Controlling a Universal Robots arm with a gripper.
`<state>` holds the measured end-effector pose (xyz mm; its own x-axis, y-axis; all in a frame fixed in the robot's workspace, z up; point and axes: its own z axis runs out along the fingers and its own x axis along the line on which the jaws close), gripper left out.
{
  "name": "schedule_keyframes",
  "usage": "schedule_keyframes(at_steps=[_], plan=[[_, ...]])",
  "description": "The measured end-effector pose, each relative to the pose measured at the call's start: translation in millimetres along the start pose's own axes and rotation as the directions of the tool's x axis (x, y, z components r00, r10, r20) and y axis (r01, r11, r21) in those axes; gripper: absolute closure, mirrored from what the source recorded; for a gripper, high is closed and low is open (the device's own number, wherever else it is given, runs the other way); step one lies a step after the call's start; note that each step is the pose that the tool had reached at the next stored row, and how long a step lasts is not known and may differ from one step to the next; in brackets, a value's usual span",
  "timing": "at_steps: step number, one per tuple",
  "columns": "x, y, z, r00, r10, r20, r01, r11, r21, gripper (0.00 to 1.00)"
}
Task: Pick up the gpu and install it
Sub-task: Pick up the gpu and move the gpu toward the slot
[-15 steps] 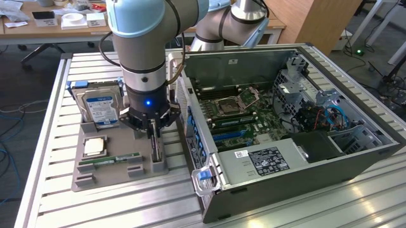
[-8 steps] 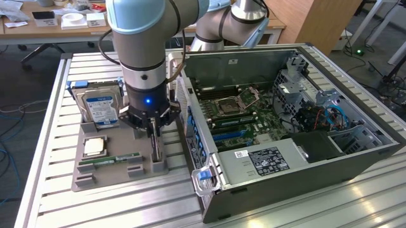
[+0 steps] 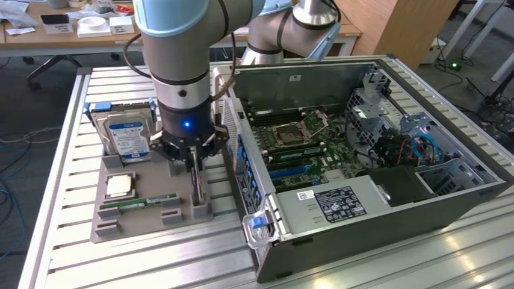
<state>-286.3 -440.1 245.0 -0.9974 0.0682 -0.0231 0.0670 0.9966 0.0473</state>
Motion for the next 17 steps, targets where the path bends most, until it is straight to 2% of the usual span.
schedule_keyframes(at_steps=[9,17], plan=[[-0.2,0.3,-6.5,1.0,0.0,0.0,0.0,1.0,-0.0001,0.73],[-0.4,0.9,-18.7,1.0,0.0,0.0,0.0,1.0,0.0,0.73]])
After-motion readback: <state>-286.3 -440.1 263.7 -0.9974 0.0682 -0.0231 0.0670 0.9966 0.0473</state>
